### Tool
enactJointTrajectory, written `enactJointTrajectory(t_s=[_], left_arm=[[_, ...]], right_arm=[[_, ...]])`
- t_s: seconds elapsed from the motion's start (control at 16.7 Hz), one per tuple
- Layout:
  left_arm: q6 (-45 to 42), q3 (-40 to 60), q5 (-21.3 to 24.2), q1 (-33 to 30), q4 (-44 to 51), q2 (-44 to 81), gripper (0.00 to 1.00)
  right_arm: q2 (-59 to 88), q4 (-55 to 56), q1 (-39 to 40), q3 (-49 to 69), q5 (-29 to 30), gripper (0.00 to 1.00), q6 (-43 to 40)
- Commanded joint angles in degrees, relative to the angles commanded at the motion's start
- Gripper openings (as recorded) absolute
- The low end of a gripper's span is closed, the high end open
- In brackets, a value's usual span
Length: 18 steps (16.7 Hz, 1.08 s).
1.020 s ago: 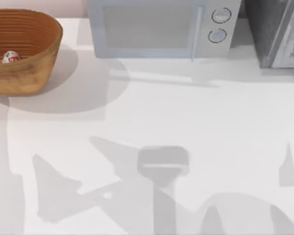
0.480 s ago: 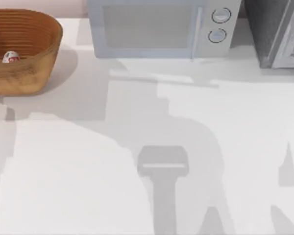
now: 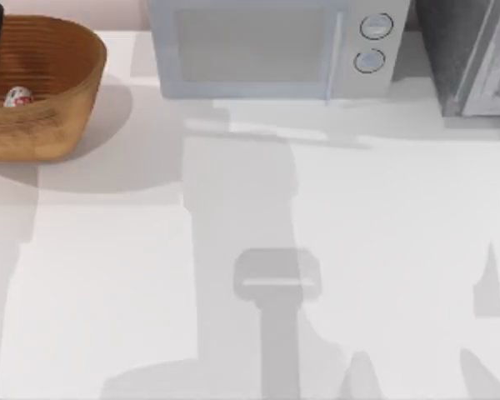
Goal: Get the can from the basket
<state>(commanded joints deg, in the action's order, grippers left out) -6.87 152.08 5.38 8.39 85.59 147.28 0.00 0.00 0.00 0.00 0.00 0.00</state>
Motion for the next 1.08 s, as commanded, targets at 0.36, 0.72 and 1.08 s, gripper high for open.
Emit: enactJointTrajectory(t_s=[0.36, 0.72, 1.08], left_arm=[[0.30, 4.16, 2.54, -3.22, 2.27, 6.08, 1.00], [0.26, 3.90, 2.47, -2.96, 2.02, 5.96, 1.00], [0.77, -8.38, 2.47, -3.69, -8.21, 4.27, 1.00]], right_arm=[[0.00, 0.00, 0.00, 0.00, 0.00, 1.00, 0.00], [0.00, 0.00, 0.00, 0.00, 0.00, 1.00, 0.00], [0.00, 0.00, 0.00, 0.00, 0.00, 1.00, 0.00]])
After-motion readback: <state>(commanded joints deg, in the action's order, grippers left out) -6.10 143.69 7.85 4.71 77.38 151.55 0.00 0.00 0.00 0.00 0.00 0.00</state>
